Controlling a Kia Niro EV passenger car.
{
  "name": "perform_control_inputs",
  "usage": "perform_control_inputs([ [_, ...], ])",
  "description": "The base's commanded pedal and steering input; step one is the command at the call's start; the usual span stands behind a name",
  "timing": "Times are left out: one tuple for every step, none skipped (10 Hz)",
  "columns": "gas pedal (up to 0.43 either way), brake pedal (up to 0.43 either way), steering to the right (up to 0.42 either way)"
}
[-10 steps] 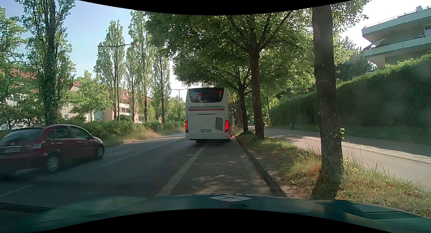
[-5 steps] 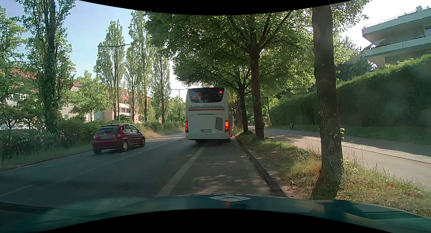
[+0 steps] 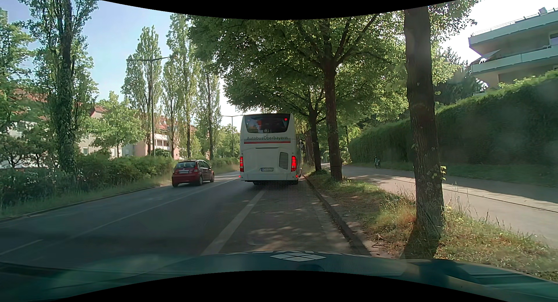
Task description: Follow the waypoints while adhering to traffic rules and regulations
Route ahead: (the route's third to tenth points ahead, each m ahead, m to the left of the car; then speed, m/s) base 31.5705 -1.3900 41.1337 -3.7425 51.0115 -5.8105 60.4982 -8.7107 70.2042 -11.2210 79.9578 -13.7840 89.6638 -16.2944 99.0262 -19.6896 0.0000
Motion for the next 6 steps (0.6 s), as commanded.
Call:
perform_control_inputs([
  [0.0,0.494,-0.038],
  [0.0,0.494,-0.037],
  [0.0,0.494,-0.036],
  [0.0,0.494,-0.035],
  [0.0,0.494,-0.035],
  [0.0,0.494,-0.035],
])
